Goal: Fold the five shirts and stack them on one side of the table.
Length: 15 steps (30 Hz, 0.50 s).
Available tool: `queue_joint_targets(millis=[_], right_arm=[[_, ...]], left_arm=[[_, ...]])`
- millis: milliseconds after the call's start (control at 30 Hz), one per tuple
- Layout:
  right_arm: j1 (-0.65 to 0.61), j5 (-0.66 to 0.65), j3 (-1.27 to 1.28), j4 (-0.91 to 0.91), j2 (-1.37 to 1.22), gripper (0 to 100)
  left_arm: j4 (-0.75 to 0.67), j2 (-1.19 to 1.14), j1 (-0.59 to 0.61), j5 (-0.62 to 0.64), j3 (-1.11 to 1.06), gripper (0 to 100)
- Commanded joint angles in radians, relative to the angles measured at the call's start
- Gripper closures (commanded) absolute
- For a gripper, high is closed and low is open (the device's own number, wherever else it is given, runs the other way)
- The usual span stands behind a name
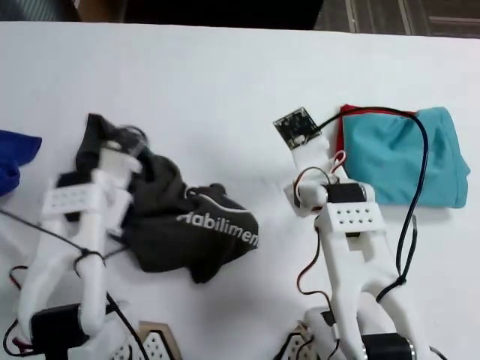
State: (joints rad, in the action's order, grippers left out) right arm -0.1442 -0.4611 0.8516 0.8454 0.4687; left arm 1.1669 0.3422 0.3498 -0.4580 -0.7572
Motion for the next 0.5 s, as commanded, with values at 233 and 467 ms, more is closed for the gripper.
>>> queue_joint_targets(millis=[233,467], right_arm=[[-0.001,0.077,-0.015,-0.068,0.001,70.6],[-0.111,0.137,-0.480,0.234,-0.188,70.6]], left_arm=[[0.377,0.006,0.275,-0.318,0.733,97],[0.416,0.003,0.451,-0.443,0.759,97]])
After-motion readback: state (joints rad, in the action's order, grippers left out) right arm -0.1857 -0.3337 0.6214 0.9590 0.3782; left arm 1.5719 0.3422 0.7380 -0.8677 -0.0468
